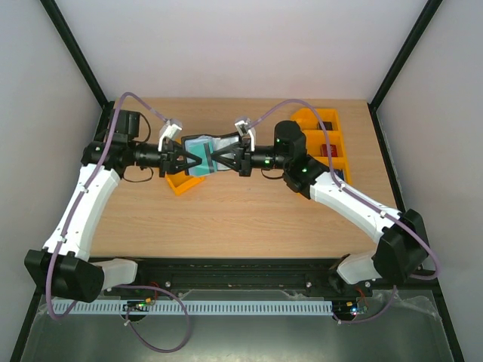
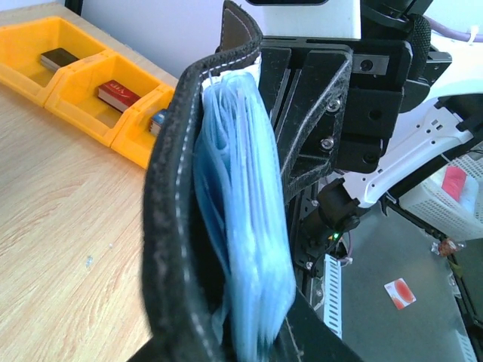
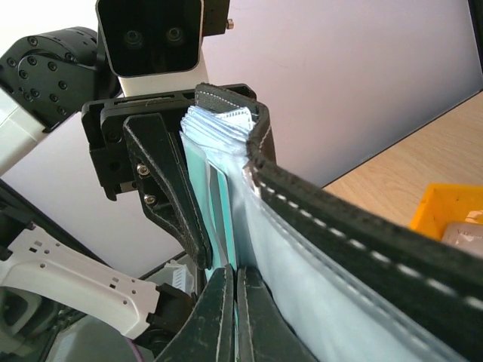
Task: Take the credit cards out of the card holder
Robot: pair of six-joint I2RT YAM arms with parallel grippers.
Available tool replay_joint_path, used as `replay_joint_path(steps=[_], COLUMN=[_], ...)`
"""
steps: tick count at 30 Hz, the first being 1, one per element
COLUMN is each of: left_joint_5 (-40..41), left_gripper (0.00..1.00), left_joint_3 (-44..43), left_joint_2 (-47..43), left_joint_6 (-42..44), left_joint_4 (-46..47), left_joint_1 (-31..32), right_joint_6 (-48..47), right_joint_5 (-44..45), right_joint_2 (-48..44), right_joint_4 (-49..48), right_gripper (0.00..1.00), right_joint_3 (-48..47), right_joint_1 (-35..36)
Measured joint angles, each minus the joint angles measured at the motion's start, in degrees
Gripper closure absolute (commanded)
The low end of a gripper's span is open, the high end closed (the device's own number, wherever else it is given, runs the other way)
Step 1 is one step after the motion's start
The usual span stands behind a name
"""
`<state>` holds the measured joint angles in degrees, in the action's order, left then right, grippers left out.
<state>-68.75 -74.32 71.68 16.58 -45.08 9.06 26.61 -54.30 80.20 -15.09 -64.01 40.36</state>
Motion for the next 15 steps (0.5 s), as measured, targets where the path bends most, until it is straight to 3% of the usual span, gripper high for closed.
replay_joint_path(steps=[1, 5, 15], left_joint_5=[-0.1, -0.9, -3.3], left_gripper=[0.97, 0.77, 0.77], left_joint_3=[0.0, 0.0, 0.0], left_joint_2=[-0.1, -0.2, -0.2], left_joint_6=[0.0, 0.0, 0.0], left_joint_4=[-0.1, 0.1, 1.0], left_joint_1=[0.0, 0.0, 1.0], right_joint_6=[-0.1, -0.9, -0.4], right_joint_5=[0.0, 0.4, 0.9], right_joint_2=[-0.1, -0.9, -4.9], right_joint_4=[0.0, 0.2, -1.2], right_gripper=[0.98, 0.98, 0.98], right_joint_3=[0.0, 0.2, 3.2], right_joint_1=[0.0, 0.1, -0.7])
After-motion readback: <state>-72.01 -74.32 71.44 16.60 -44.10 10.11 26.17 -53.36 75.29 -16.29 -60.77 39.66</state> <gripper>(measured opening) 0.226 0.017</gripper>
